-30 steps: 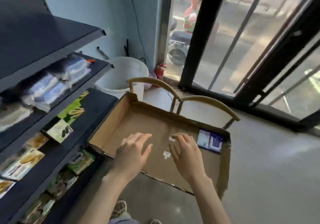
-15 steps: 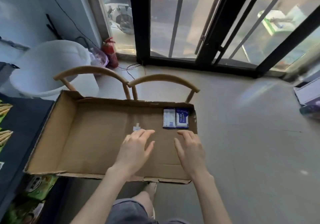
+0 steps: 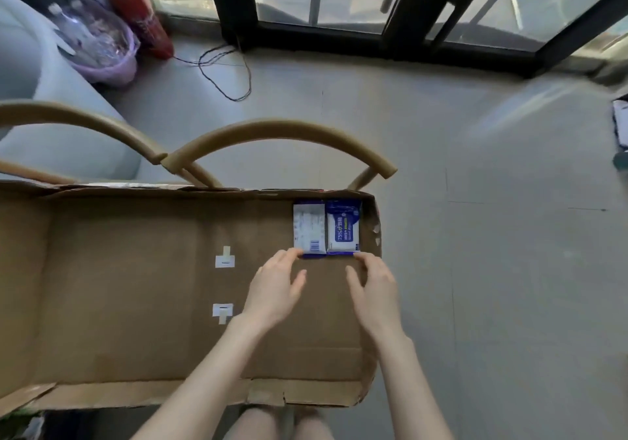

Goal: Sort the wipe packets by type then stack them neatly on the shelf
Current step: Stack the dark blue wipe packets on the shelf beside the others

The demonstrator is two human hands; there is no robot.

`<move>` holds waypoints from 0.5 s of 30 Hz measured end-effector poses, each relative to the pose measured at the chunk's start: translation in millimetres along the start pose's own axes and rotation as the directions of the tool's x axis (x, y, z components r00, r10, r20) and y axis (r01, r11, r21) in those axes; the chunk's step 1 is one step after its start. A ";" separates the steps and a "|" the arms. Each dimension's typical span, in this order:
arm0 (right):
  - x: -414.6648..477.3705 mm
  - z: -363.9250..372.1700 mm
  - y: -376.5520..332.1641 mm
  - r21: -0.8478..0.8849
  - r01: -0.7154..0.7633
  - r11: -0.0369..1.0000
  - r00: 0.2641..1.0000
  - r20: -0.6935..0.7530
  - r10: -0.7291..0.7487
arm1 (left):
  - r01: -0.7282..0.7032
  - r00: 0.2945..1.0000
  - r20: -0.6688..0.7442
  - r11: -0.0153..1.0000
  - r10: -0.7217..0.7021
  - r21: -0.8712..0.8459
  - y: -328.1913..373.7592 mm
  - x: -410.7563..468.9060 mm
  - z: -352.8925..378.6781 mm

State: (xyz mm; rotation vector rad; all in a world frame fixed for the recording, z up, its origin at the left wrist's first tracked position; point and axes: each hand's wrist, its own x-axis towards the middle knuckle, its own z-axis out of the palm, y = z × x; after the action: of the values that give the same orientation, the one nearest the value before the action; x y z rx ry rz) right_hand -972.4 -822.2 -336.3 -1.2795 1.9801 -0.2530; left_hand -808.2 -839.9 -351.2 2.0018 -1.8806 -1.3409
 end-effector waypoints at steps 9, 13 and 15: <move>101.9 70.3 54.2 0.139 -0.186 0.973 0.982 0.072 0.177 | 0.337 0.929 -0.059 0.903 -0.365 -0.266 -50.0 98.3 86.4; 131.8 98.2 75.6 0.111 -0.175 0.978 0.984 0.025 0.174 | 0.384 0.880 -0.133 0.847 -0.456 -0.368 -67.1 127.0 118.7; 141.9 109.9 82.0 0.075 -0.156 0.985 0.988 0.009 0.156 | 0.388 0.857 -0.169 0.824 -0.488 -0.413 -71.7 137.8 131.3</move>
State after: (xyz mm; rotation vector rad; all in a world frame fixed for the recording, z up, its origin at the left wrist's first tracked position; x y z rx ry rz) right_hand -985.9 -878.7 -524.8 -1.0701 2.0360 -0.2466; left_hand -854.6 -875.3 -546.0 2.3427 -0.9886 -1.2987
